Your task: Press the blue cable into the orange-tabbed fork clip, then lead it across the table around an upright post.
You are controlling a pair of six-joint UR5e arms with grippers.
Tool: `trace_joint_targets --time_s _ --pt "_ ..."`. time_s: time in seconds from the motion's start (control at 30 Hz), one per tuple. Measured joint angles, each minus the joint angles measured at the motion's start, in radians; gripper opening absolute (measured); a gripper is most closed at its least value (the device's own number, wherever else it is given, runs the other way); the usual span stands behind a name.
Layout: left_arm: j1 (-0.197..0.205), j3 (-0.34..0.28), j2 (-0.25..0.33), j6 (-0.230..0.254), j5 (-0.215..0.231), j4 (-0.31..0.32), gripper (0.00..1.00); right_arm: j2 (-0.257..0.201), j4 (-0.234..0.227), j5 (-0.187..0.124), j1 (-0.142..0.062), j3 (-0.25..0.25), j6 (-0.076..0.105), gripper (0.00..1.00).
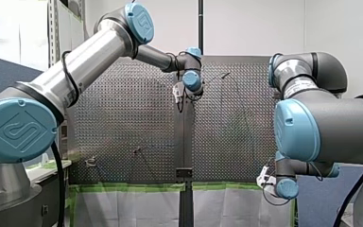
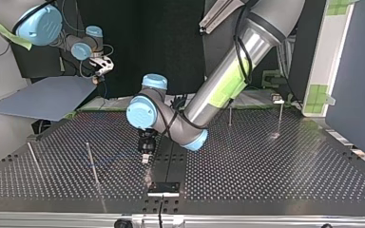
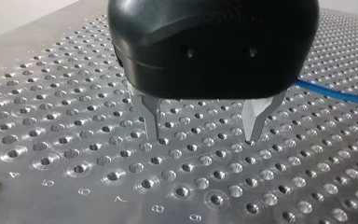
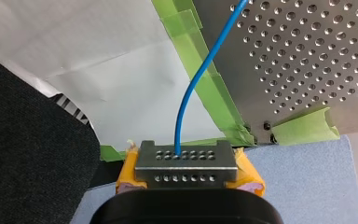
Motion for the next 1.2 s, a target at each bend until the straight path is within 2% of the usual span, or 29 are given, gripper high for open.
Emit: trace_joint_targets --time_s 0.27,0.63,0.8,1.13,1.2 --pt "0.000 0.000 0.000 -0.022 0.008 -0.012 0.87 0.000 -0.003 -0.001 0.000 -0.013 -0.010 0.00" --pt "0.001 0.000 0.001 -0.109 0.073 -0.095 0.87 0.000 0.016 -0.017 0.000 -0.021 -0.015 0.00" --pt "0.001 0.000 0.002 -0.149 0.085 -0.141 0.87 0.000 0.033 -0.017 0.001 -0.022 -0.024 0.00" --pt "0.004 -0.001 0.032 -0.167 0.087 -0.239 0.87 0.000 0.045 -0.016 0.001 -0.021 -0.034 0.00" --pt "0.003 -0.002 0.038 -0.168 0.087 -0.257 0.91 0.000 0.046 -0.016 0.001 -0.021 -0.035 0.00"
